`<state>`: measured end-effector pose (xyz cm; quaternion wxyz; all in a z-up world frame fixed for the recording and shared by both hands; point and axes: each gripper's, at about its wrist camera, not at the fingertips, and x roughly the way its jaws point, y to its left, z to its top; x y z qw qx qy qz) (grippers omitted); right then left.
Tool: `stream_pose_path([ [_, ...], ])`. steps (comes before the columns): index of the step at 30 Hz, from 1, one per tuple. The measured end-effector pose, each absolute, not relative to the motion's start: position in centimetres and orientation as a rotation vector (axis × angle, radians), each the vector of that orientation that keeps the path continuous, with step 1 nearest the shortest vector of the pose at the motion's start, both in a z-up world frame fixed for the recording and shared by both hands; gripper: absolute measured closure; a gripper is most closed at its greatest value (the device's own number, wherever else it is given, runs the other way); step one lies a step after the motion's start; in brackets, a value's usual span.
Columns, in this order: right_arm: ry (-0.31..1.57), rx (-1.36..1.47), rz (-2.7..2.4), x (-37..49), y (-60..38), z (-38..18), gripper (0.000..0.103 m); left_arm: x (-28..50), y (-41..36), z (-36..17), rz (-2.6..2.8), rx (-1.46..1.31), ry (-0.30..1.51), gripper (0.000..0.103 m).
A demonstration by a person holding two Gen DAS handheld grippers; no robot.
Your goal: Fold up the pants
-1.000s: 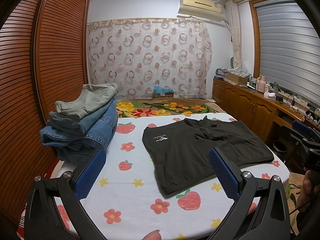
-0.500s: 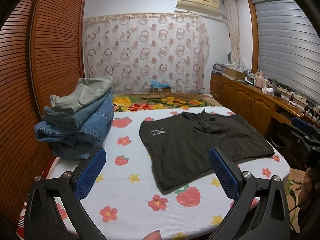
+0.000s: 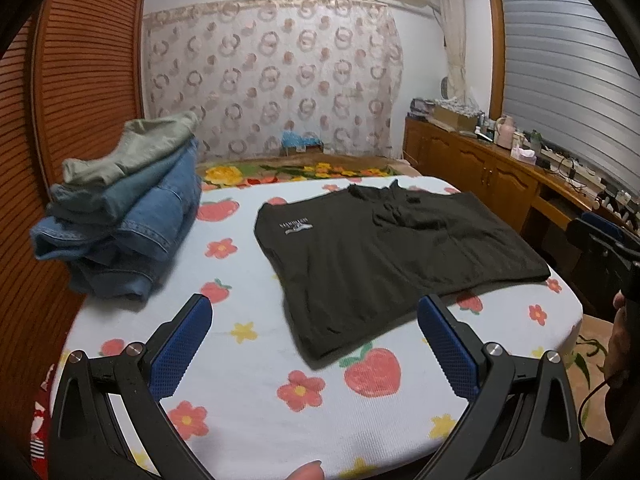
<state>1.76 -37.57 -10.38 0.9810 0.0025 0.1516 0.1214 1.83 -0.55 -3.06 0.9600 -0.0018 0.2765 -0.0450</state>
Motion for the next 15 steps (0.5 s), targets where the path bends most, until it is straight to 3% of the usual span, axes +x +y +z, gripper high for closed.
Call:
stream_pose_path([
  [10,0.363,-0.016,0.173,3.0,-38.4,-11.1,0.0,3.4,-0.6,-5.4,-0.171,0.002,0.617,0.0],
  [15,0.406,-0.034,0.15,3.5,-38.1,-10.9,0.01,4.5,-1.0,-6.3,-0.203,0.03,0.653,0.0],
])
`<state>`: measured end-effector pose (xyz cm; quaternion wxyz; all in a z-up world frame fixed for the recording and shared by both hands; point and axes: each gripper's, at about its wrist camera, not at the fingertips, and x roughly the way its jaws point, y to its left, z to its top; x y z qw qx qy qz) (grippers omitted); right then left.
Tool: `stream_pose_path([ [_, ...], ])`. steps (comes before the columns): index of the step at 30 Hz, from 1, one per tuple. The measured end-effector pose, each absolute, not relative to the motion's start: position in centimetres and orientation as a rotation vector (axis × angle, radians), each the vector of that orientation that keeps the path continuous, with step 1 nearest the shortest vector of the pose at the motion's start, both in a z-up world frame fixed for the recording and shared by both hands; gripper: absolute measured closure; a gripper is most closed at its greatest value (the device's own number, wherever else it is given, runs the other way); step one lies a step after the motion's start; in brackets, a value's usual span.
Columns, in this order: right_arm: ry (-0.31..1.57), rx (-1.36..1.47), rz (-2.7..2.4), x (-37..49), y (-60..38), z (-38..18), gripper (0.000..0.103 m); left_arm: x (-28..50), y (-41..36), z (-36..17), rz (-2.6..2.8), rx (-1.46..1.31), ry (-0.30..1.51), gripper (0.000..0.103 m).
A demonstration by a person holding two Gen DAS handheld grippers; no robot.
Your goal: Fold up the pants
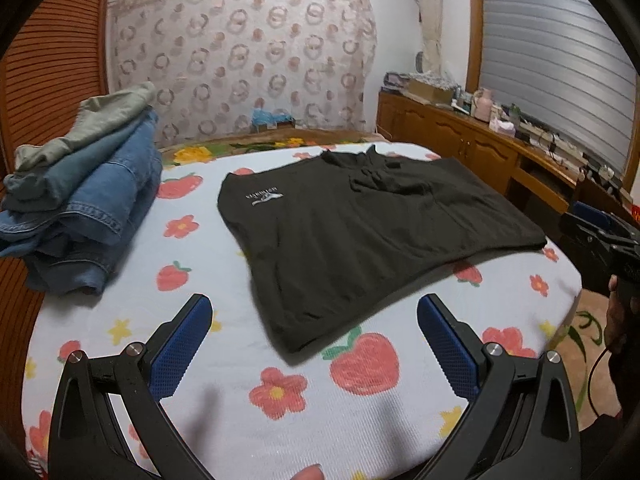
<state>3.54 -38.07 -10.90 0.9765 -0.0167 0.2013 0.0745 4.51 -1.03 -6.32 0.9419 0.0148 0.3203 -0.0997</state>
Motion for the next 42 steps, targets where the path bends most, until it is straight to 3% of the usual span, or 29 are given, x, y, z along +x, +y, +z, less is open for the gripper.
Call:
stream_pose_path([
  [6,0.436,0.0,0.088,3.7,-38.4,-10.1,0.02,5.3,-0.5,-7.4,-0.188,0.037,0.687,0.0],
  [14,0.534,0.032,0.035,5.6,-37.8,-9.7,0.052,5.8,1.0,-8.4,-0.166,0.017,0.719,0.001],
  [27,0.624,0.12,0.068,5.4,-36.4,-7.5,0.075,6.3,2.5,-9.5,-0.13,0.02,0.758,0.005],
  [32,0.624,0.139,0.103,5.4,-36.6,-6.5,0.095,6.5,2.8,-9.7,-0.12,0.022,0.77,0.005],
  [42,0.52,0.143,0.257,5.6,-35.1,-3.2,0.096,6.3,3.5,-9.5,-0.115,-0.004,0.763,0.005],
])
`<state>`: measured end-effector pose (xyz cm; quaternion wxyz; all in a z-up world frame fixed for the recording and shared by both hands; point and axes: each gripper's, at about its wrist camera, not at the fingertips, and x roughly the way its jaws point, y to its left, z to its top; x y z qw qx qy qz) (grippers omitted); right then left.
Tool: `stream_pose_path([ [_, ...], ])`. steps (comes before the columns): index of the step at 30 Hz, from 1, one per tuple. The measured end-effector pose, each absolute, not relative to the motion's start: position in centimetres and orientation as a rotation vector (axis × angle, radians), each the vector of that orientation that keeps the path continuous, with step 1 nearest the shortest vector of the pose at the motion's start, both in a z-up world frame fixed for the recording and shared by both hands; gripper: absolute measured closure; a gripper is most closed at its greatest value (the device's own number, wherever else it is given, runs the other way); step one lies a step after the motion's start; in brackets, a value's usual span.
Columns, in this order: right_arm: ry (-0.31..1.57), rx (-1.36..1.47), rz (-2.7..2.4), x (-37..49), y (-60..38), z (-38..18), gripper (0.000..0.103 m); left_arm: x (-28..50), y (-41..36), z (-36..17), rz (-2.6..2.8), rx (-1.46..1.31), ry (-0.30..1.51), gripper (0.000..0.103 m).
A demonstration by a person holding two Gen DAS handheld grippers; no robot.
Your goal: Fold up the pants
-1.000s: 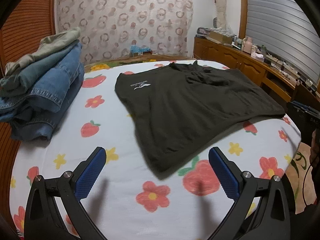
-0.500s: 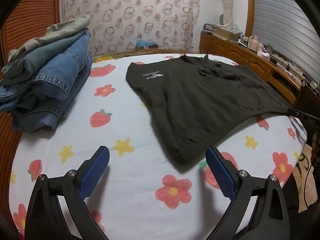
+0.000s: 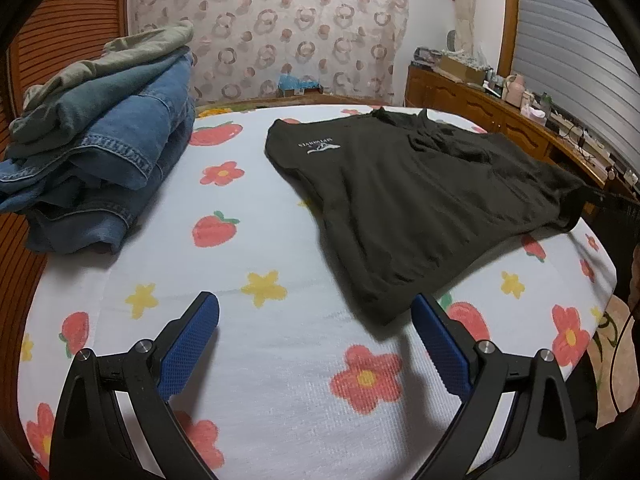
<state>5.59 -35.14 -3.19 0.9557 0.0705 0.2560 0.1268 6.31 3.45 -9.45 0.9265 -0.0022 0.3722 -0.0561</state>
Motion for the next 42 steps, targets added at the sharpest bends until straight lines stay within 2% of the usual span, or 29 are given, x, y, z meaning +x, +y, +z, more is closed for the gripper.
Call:
stream_pose_path([
  [12,0.496,0.018,0.584,4.5,-25.3,-0.9,0.096,5.8,4.8,-8.7,-0.112,-0.044,0.74,0.005],
  [18,0.541,-0.038,0.623,5.2,-24.8,-1.7,0.096,5.8,4.9,-8.3,-0.114,-0.048,0.731,0.005],
  [19,0.55,-0.037,0.621,5.0,-25.1,-1.8,0.093,5.9,4.8,-8.2,-0.117,-0.043,0.729,0.005],
  [22,0.562,-0.03,0.605,4.1,-26.0,-1.4,0.069,6.2,4.2,-7.9,-0.133,-0.029,0.723,0.005],
  [23,0.557,-0.027,0.602,4.9,-26.4,-0.3,0.066,6.4,3.9,-7.7,-0.143,-0.024,0.722,0.005],
  [32,0.513,-0.033,0.435,4.1,-29.8,-0.2,0.059,8.3,0.5,-6.2,-0.253,-0.005,0.703,0.007],
  [42,0.569,-0.026,0.258,5.4,-32.4,-3.5,0.059,11.1,-3.5,-6.5,-0.4,-0.02,0.77,0.025],
])
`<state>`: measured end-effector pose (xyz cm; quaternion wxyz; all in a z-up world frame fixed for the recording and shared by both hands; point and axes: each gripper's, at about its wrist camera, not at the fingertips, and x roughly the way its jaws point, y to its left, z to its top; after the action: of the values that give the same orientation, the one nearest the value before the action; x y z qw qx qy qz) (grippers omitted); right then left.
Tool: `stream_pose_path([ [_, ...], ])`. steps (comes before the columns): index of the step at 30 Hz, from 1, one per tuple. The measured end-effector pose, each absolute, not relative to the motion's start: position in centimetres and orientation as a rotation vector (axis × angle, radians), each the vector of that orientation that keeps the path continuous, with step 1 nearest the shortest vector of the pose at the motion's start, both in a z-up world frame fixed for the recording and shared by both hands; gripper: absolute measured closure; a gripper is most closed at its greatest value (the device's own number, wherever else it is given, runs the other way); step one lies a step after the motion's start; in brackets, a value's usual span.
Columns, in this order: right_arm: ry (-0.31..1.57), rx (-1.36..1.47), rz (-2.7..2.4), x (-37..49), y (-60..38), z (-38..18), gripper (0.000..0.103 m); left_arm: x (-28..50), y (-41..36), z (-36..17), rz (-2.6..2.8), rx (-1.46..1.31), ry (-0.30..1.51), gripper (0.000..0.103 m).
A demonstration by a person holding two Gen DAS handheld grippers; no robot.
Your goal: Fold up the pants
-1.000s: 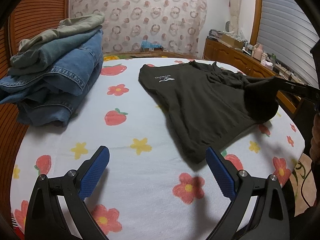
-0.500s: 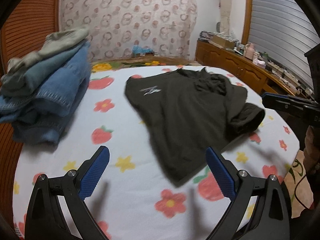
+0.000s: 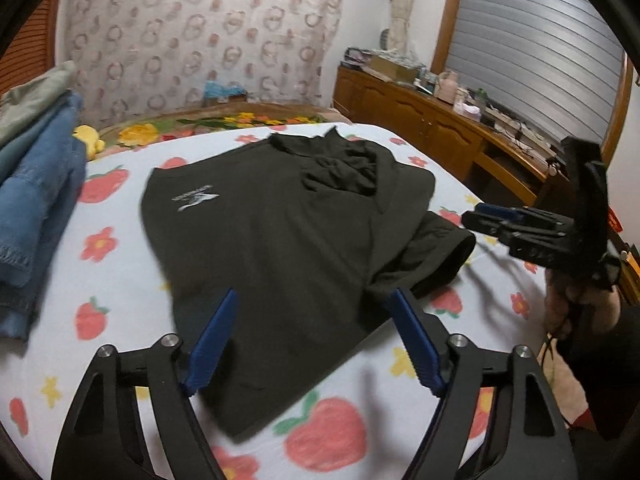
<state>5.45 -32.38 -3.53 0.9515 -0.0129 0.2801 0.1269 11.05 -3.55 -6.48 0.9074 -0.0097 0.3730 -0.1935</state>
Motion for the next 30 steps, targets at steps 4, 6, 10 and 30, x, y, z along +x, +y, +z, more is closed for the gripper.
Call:
stream_pose_path([
  [4,0.57,-0.02,0.241,5.6,-31.0,-2.9,0.059,11.6,-5.2,-6.6,-0.435,-0.007,0.787,0.034],
  [6,0.571,-0.024,0.233,5.6,-30.1,-2.5,0.059,11.9,-5.7,-7.0,-0.456,-0.01,0.805,0.042],
  [10,0.569,0.01,0.22,5.5,-30.6,-1.9,0.059,12.6,-6.5,-8.0,-0.479,-0.018,0.853,0.052],
  [30,0.555,0.025,0.205,6.4,-31.8,-1.9,0.059,9.3,-6.4,-3.6,-0.543,-0.007,0.728,0.096],
])
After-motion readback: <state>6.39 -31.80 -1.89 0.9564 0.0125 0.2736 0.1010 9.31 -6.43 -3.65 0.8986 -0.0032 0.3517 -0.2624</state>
